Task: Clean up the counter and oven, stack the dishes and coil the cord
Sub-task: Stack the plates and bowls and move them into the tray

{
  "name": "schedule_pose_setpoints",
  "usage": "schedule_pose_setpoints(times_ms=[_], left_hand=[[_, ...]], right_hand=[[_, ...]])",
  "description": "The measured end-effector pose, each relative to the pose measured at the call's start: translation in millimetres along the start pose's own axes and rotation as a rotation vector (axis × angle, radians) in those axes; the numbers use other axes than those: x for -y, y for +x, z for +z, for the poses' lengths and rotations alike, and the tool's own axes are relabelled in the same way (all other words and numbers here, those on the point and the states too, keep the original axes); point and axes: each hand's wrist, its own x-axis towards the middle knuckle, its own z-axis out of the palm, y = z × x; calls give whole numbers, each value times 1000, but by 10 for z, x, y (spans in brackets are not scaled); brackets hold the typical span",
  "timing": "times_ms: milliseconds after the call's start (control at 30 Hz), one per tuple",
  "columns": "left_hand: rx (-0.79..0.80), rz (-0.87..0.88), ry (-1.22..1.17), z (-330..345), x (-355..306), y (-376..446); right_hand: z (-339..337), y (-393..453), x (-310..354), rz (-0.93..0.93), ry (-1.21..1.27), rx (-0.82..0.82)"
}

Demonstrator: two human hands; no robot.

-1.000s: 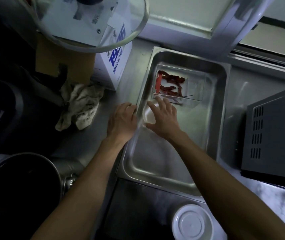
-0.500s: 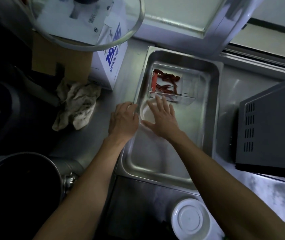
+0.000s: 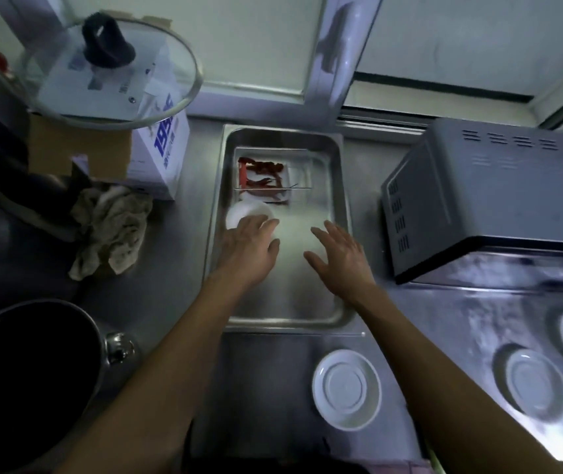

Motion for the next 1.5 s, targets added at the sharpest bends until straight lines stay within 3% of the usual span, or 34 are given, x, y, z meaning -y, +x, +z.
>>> schedule_pose_setpoints(times_ms=[300, 900, 1167, 1500], left_hand=[[67, 219, 164, 288, -926, -622], [158, 711, 74, 1293, -3664, -2085], [299, 841, 102, 1816, -4383, -2203], [390, 913, 10, 2503, -5477, -1750]], right_hand=[[-303, -1301, -626, 74, 90, -183], [-754, -4591, -2205, 571, 143, -377], [-698, -5160, -2653, 738, 180, -435], [-1025, -5213, -3524, 832, 170, -460]])
